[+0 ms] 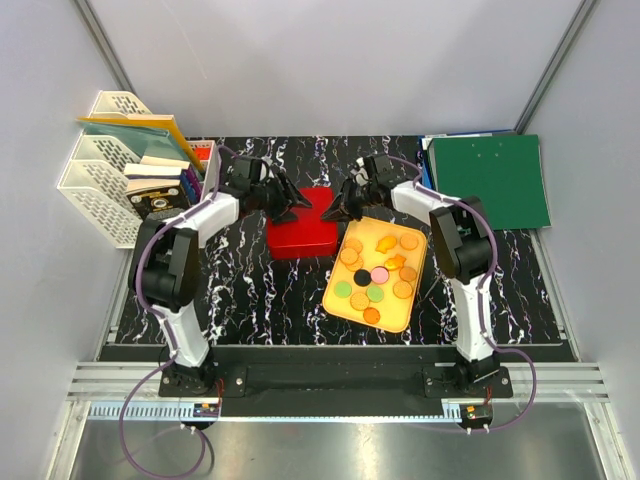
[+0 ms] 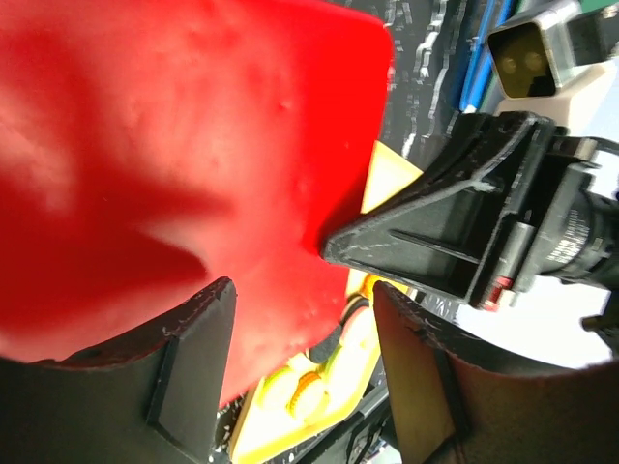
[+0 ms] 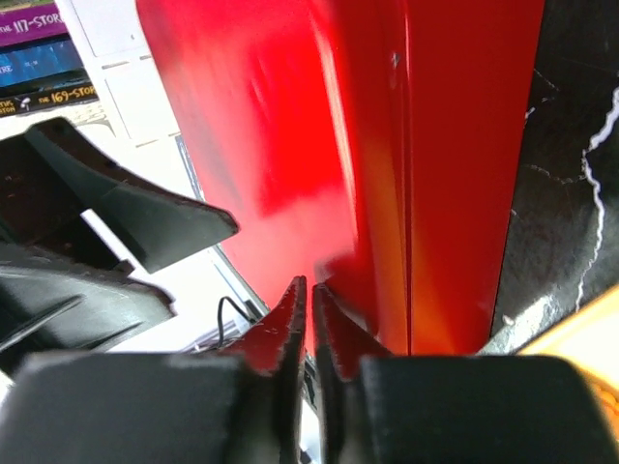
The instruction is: Pack the cookies
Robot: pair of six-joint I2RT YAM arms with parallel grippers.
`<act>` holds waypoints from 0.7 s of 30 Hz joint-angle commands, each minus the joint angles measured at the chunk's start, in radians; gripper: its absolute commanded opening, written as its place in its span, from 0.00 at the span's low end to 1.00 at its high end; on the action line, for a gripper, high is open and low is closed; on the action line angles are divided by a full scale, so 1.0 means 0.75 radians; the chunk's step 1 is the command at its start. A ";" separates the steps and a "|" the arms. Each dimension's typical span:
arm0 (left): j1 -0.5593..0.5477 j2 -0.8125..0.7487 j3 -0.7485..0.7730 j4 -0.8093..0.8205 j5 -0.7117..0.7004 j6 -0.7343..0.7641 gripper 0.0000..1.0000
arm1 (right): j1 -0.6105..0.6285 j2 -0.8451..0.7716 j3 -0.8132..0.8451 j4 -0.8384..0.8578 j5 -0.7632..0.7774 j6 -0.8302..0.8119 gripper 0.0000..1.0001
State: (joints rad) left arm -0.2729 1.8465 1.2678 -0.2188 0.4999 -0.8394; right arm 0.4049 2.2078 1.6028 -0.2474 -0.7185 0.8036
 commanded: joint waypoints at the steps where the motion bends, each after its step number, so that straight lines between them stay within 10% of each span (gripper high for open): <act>1: 0.004 -0.153 0.095 0.016 0.010 -0.002 0.65 | -0.020 -0.141 -0.051 0.029 0.119 -0.039 0.23; 11: 0.014 -0.363 0.230 -0.254 -0.120 0.157 0.74 | -0.006 -0.540 -0.140 0.027 0.285 -0.155 0.49; 15: -0.006 -0.515 0.079 -0.389 -0.377 0.293 0.99 | 0.135 -0.838 -0.379 0.033 0.705 -0.430 0.60; 21: -0.084 -0.778 -0.205 -0.514 -0.568 0.377 0.99 | 0.446 -1.339 -0.750 0.172 1.278 -0.620 0.84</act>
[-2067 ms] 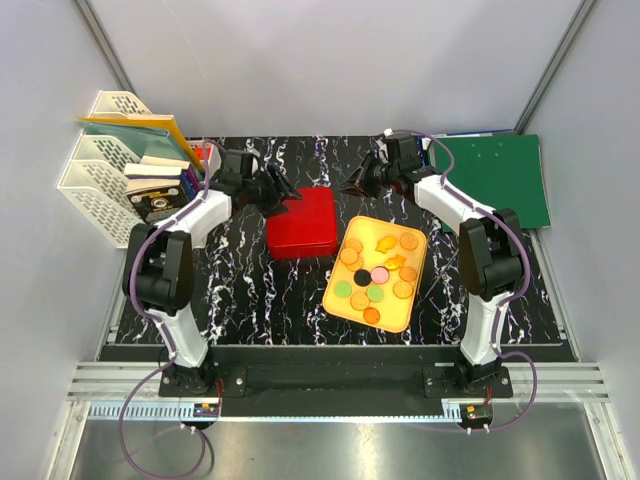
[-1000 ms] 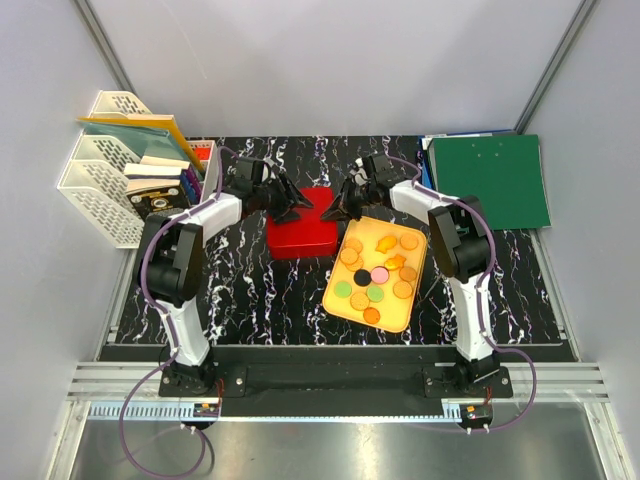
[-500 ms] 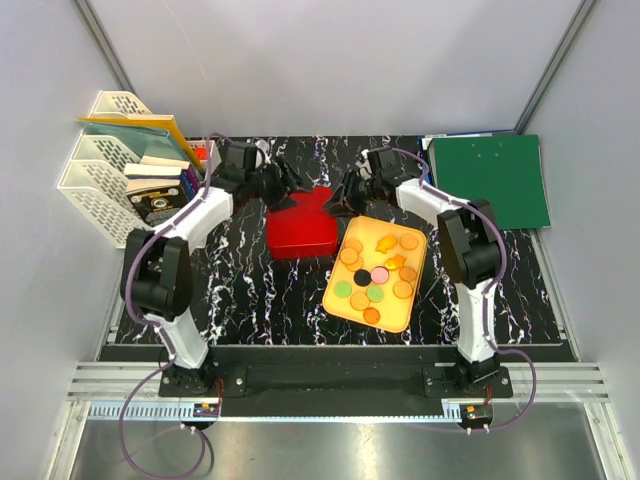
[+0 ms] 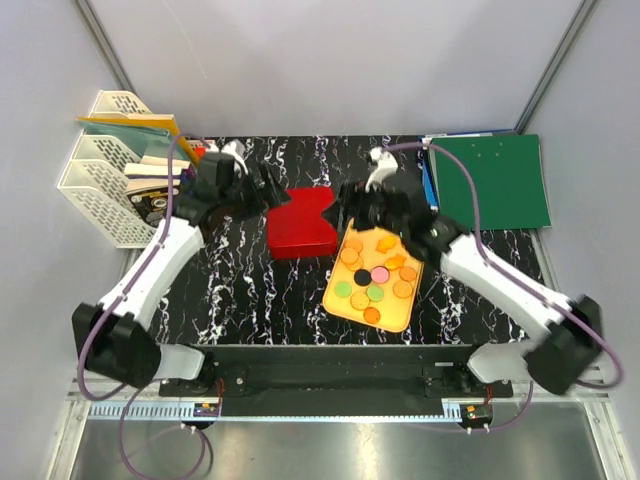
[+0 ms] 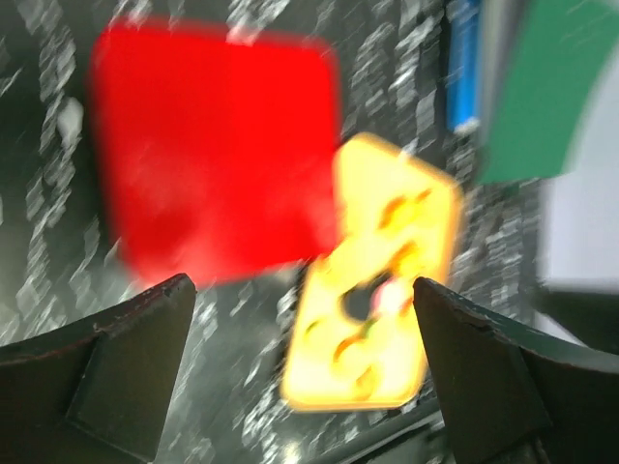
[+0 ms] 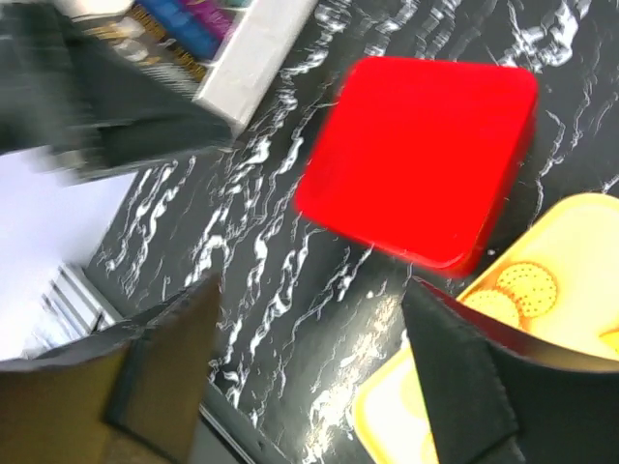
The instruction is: Pack the cookies
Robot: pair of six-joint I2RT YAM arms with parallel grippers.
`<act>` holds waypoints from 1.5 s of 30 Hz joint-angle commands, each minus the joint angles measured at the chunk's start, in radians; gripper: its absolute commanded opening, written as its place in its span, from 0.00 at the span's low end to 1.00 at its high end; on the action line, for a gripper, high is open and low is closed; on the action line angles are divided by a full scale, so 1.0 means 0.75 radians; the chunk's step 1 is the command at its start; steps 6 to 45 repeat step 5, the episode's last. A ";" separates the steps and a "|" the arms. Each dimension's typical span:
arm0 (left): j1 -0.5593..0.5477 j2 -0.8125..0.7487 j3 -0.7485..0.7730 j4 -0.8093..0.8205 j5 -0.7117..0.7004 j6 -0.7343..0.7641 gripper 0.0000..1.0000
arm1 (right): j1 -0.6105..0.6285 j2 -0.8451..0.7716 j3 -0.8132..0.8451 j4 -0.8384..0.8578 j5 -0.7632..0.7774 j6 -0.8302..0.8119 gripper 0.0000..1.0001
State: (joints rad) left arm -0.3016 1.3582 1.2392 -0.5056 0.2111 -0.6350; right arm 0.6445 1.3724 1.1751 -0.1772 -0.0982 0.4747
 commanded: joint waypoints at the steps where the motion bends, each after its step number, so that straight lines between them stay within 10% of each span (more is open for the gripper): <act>1: -0.054 -0.195 -0.204 -0.140 -0.189 0.098 0.99 | 0.126 -0.269 -0.217 0.075 0.474 -0.167 0.88; 2: -0.058 -0.228 -0.239 -0.140 -0.200 0.094 0.99 | 0.129 -0.308 -0.251 0.073 0.491 -0.152 1.00; 45: -0.068 -0.322 -0.319 -0.148 -0.210 0.104 0.99 | 0.131 -0.461 -0.394 0.064 0.540 -0.132 1.00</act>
